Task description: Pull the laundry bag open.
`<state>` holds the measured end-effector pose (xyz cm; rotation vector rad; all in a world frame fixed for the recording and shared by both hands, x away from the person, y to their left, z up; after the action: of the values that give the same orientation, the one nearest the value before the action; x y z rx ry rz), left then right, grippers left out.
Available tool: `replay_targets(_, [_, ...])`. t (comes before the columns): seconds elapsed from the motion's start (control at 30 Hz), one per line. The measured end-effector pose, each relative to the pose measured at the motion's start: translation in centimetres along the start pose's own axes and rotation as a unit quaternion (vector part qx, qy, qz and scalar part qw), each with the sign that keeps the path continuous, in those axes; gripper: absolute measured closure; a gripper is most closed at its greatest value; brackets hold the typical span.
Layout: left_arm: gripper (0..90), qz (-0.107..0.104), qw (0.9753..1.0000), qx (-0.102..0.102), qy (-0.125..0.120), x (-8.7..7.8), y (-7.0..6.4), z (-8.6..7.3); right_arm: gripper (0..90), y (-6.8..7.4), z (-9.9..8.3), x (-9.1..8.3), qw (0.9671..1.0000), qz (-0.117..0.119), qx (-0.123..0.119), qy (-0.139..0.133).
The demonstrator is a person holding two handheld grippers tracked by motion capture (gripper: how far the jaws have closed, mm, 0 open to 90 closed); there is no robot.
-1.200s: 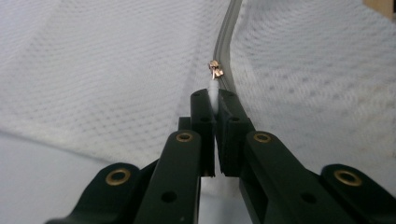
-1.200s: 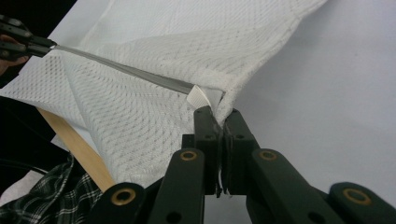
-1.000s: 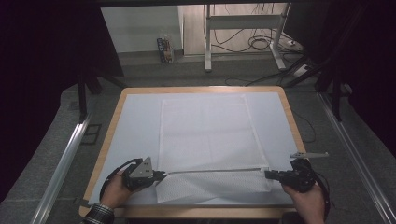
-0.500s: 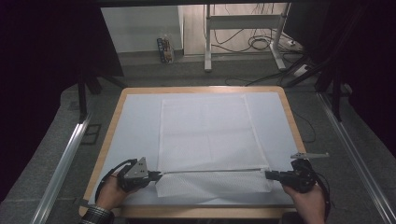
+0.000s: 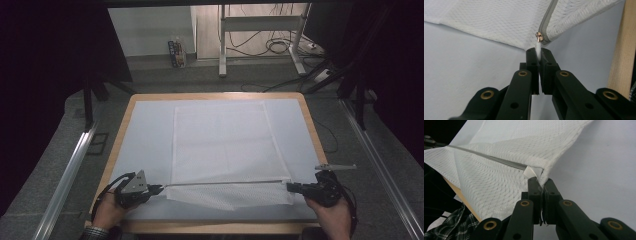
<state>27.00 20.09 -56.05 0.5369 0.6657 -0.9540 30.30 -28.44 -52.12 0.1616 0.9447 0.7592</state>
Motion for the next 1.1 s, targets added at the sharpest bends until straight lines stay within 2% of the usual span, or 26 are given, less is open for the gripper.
replay_targets(0.13, [87.4, -0.001, 1.0, -0.001, 0.0, -0.2, 0.0, -0.3, 85.6, 0.3, -0.1, 0.2, 1.0, 0.003, -0.005, 0.005])
replay_targets(0.2, [86.3, 0.01, 0.9998, 0.012, 0.015, -0.3, -0.1, -0.7, 84.9, 0.8, -0.5, 0.5, 0.9996, 0.012, -0.016, 0.021])
replay_targets(0.27, [85.9, 0.013, 0.9996, 0.016, 0.019, -0.3, -0.1, -0.9, 84.6, 1.2, -0.8, 0.6, 0.9992, 0.013, -0.024, 0.029])
replay_targets(0.5, [81.3, 0.013, 0.999, 0.029, 0.032, -0.3, -0.4, -1.3, 81.6, 1.8, -1.1, 0.8, 0.9983, 0.008, -0.037, 0.044])
replay_targets(0.53, [78.1, 0.011, 0.9991, 0.027, 0.03, -0.4, -0.5, -1.3, 77.0, 1.8, -1.4, 0.8, 0.998, 0.009, -0.038, 0.05])
replay_targets(0.6, [75.2, 0.007, 0.9995, 0.018, 0.025, -0.5, -0.5, -1.5, 74.8, 1.8, -1.5, 0.8, 0.9979, 0.009, -0.038, 0.052])
replay_targets(0.7, [67.7, 0.005, 0.9997, 0.006, 0.023, -0.5, -0.4, -1.6, 65.8, 1.8, -1.7, 0.5, 0.9978, 0.002, -0.042, 0.05])
replay_targets(0.77, [60.6, 0.008, 0.9997, -0.007, 0.02, -0.5, -0.3, -1.6, 60.4, 1.7, -1.5, 0.1, 0.9982, -0.005, -0.047, 0.036])
replay_targets(0.8, [56.3, 0.011, 0.9997, -0.016, 0.017, -0.4, -0.2, -1.5, 57.1, 1.5, -1.3, -0.2, 0.9982, -0.016, -0.052, 0.026])
replay_targets(0.83, [53.4, 0.011, 0.9997, -0.016, 0.017, -0.4, -0.2, -1.5, 57.1, 1.5, -1.3, -0.2, 0.9982, -0.016, -0.052, 0.026])
replay_targets(0.87, [50.1, 0.017, 0.9993, -0.03, 0.014, -0.3, 0.0, -1.5, 56.2, 1.2, -1.2, -0.4, 0.9981, -0.028, -0.051, 0.019])
replay_targets(0.9, [48.5, 0.017, 0.9993, -0.03, 0.014, -0.3, 0.0, -1.5, 56.2, 1.2, -1.2, -0.4, 0.9981, -0.028, -0.051, 0.019])
replay_targets(0.93, [45.8, 0.021, 0.9989, -0.041, 0.008, -0.3, 0.2, -1.4, 55.5, 1.0, -1.2, -0.4, 0.9979, -0.033, -0.053, 0.017])
replay_targets(0.97, [44.0, 0.021, 0.9989, -0.041, 0.008, -0.3, 0.2, -1.4, 55.5, 1.0, -1.2, -0.4, 0.9979, -0.033, -0.053, 0.017])
replay_targets(1.0, [42.4, 0.022, 0.9984, -0.051, 0.005, -0.2, 0.3, -1.3, 55.2, 0.8, -1.2, -0.2, 0.9975, -0.038, -0.056, 0.019])
replay_targets(1.1, [40.1, 0.022, 0.9982, -0.056, 0.001, -0.2, 0.3, -1.2, 54.0, 0.8, -1.2, -0.1, 0.9971, -0.043, -0.06, 0.018])
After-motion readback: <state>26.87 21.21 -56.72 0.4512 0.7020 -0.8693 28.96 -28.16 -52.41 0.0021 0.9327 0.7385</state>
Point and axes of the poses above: each handheld gripper's, and its own axes: x roughly forward along the jaws, z roughly out of its top, y roughly to its left, the point moved 6 cm from there along x, roughly forward along the jaws, and after that the axes turned 2 degrees about y, right-handed, at the moved point
